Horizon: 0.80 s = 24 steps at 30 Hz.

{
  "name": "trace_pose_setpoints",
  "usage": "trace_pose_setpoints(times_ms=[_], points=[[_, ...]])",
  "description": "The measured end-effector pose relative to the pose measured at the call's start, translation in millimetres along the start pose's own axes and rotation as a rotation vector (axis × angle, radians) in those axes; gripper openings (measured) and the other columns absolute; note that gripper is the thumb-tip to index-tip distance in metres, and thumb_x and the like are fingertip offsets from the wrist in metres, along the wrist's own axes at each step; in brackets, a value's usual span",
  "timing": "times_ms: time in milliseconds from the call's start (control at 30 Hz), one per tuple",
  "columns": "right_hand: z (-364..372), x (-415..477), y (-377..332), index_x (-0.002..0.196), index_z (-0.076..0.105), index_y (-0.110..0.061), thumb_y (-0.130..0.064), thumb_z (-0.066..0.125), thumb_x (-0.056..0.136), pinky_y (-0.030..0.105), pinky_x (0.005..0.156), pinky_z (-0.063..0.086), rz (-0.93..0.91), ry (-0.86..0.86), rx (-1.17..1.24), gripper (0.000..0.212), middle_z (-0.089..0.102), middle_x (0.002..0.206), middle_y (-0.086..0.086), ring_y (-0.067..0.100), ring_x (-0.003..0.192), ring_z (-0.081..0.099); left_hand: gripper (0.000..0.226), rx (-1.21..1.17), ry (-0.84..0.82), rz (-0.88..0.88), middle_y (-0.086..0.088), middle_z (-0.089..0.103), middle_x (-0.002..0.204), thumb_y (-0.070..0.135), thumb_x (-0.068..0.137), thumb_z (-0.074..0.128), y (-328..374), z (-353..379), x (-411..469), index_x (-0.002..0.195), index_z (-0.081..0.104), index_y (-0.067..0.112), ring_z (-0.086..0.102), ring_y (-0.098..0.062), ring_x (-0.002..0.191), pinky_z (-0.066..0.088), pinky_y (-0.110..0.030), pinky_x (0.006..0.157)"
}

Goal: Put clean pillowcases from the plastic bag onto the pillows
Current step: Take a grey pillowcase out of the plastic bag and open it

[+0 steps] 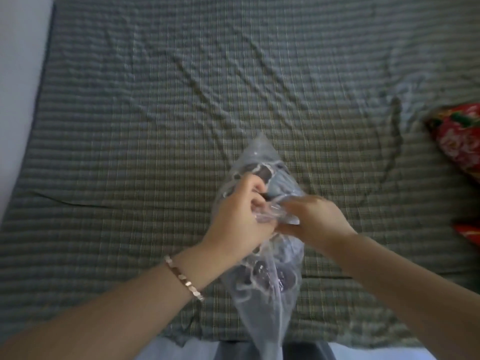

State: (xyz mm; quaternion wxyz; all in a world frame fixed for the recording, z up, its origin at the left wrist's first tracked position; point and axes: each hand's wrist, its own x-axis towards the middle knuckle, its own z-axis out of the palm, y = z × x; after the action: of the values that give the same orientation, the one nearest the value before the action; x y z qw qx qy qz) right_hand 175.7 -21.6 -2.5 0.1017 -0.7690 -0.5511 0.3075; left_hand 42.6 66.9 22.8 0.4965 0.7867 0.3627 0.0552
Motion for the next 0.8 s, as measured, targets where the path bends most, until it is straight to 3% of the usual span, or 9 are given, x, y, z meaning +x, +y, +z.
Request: trace_pose_setpoints(times_ms=[67, 200, 367, 467, 533, 600, 667, 733, 800], points=[[-10.8, -20.4, 4.4, 0.063, 0.042, -0.024, -0.055, 0.052, 0.084, 0.025, 0.056, 0.032, 0.1, -0.055, -0.095, 0.038, 0.049, 0.064, -0.01, 0.017, 0.069, 0.051, 0.056, -0.153, 0.138, -0.095, 0.011, 0.054, 0.102, 0.021, 0.067, 0.08, 11.5, 13.8, -16.3, 0.099, 0.036, 0.036, 0.059, -0.002, 0.086, 0.048, -0.009, 0.068], [-15.0, -55.4, 13.5, 0.055, 0.034, -0.02, -0.05, 0.052, 0.087, 0.025, 0.047, 0.028, 0.227, 0.066, 0.152, 0.048, 0.041, 0.052, -0.007, 0.013, 0.051, 0.038, 0.073, 0.06, 0.096, -0.089, 0.018, 0.038, 0.12, 0.035, 0.066, 0.08, 25.0, 42.8, -48.9, 0.123, 0.034, 0.034, 0.045, 0.006, 0.107, 0.04, -0.007, 0.087], [-29.3, -102.5, 39.1, 0.054, 0.036, -0.018, -0.048, 0.059, 0.084, 0.028, 0.048, 0.03, 0.31, 0.049, 0.399, 0.048, 0.04, 0.049, -0.006, 0.012, 0.046, 0.036, 0.018, 0.215, 0.165, 0.046, 0.001, 0.069, 0.097, 0.018, 0.087, 0.062, 45.7, 64.7, -41.8, 0.102, 0.069, 0.011, 0.065, -0.013, 0.088, 0.047, -0.012, 0.079], [-37.4, -124.6, 66.2, 0.082, 0.049, -0.034, -0.05, 0.064, 0.078, 0.022, 0.06, 0.047, 0.283, -0.027, 0.484, 0.022, 0.058, 0.077, -0.014, 0.002, 0.065, 0.055, 0.019, 0.158, -0.134, -0.051, 0.006, 0.07, 0.095, 0.02, 0.093, 0.051, 61.3, 85.3, -28.1, 0.103, 0.067, 0.019, 0.065, -0.008, 0.087, 0.052, -0.027, 0.078], [-46.8, -132.9, 89.1, 0.108, 0.038, -0.047, -0.034, 0.076, 0.073, 0.015, 0.081, 0.048, 0.228, -0.033, 0.646, 0.053, 0.049, 0.109, -0.023, -0.006, 0.094, 0.053, 0.021, 0.164, -0.327, -0.09, 0.004, 0.069, 0.094, 0.021, 0.096, 0.046, 67.0, 105.3, -18.0, 0.105, 0.065, 0.02, 0.064, -0.01, 0.086, 0.052, -0.03, 0.078], [-53.1, -141.1, 113.3, 0.107, 0.043, -0.048, -0.024, 0.079, 0.071, 0.021, 0.09, 0.047, 0.214, -0.045, 0.69, 0.056, 0.05, 0.108, -0.021, -0.004, 0.1, 0.051, 0.022, 0.168, -0.398, -0.131, 0.001, 0.068, 0.098, 0.019, 0.097, 0.043, 69.3, 127.9, -12.5, 0.109, 0.062, 0.019, 0.064, -0.012, 0.088, 0.051, -0.027, 0.077], [-56.8, -151.1, 133.0, 0.094, 0.06, -0.039, -0.019, 0.076, 0.074, 0.035, 0.081, 0.053, 0.271, 0.036, 0.745, 0.033, 0.066, 0.092, -0.006, 0.015, 0.086, 0.062, 0.021, 0.098, -0.333, -0.231, 0.001, 0.067, 0.096, 0.021, 0.098, 0.042, 71.3, 150.3, -9.3, 0.113, 0.056, 0.021, 0.063, -0.015, 0.078, 0.049, -0.028, 0.068], [-60.3, -155.8, 146.0, 0.083, 0.068, -0.021, -0.016, 0.07, 0.081, 0.027, 0.063, 0.052, 0.36, 0.176, 0.848, 0.006, 0.07, 0.078, 0.005, 0.019, 0.068, 0.063, 0.02, 0.065, -0.159, -0.32, 0.001, 0.066, 0.095, 0.025, 0.096, 0.046, 75.6, 166.9, -6.6, 0.115, 0.051, 0.022, 0.06, -0.02, 0.072, 0.047, -0.034, 0.062], [-62.1, -155.7, 156.4, 0.077, 0.069, -0.012, -0.015, 0.063, 0.087, 0.017, 0.059, 0.048, 0.416, 0.284, 0.92, 0.012, 0.07, 0.071, -0.002, 0.01, 0.06, 0.06, 0.028, 0.16, 0.052, -0.278, 0.009, 0.055, 0.105, 0.023, 0.093, 0.053, 82.5, 183.5, -2.0, 0.12, 0.048, 0.018, 0.055, -0.011, 0.089, 0.046, -0.024, 0.073]])
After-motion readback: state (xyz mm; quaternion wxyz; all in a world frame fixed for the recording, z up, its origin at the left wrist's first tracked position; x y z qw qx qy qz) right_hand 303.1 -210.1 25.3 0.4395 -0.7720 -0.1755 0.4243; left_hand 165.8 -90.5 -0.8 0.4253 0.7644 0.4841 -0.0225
